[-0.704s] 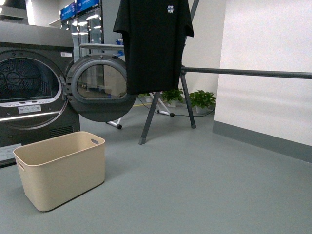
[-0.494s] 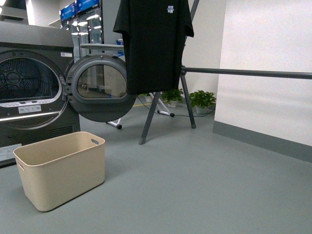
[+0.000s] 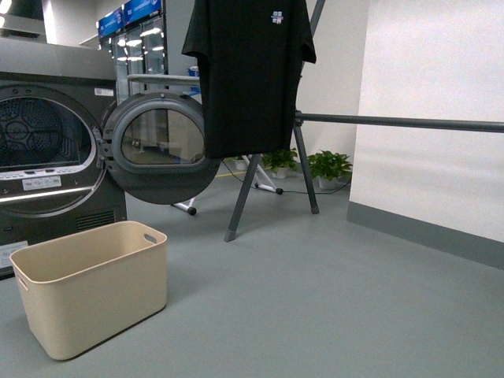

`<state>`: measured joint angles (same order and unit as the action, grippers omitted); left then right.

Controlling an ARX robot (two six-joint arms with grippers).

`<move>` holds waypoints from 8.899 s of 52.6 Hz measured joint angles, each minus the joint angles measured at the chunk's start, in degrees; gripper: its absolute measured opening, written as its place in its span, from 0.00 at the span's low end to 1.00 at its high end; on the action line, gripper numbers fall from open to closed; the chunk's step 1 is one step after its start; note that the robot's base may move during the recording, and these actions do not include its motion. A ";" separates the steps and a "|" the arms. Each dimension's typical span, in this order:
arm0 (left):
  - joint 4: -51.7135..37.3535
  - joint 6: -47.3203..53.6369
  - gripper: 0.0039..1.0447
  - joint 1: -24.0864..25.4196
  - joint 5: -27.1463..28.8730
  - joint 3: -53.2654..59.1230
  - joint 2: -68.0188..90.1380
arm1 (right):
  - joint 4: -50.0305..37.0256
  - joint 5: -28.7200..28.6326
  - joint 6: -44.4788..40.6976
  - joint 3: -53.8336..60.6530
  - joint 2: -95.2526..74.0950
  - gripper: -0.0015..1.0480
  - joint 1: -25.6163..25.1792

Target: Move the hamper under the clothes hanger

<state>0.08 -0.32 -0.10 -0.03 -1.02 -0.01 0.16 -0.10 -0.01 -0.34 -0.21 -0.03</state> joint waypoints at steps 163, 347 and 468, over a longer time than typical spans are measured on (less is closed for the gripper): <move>0.04 0.00 0.94 -0.02 -0.02 0.00 0.11 | 0.07 0.33 0.02 0.00 0.00 0.92 -0.04; -22.93 -12.31 0.03 -6.29 6.34 -61.42 136.26 | -16.66 -0.11 3.50 -69.66 -137.96 0.03 7.63; -21.44 -13.57 0.04 -6.60 5.92 -61.00 127.95 | -20.31 0.00 5.51 -63.12 -128.67 0.03 7.54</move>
<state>-21.37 -13.89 -6.70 5.89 -62.02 127.94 -20.14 -0.10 5.50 -63.46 -128.88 7.51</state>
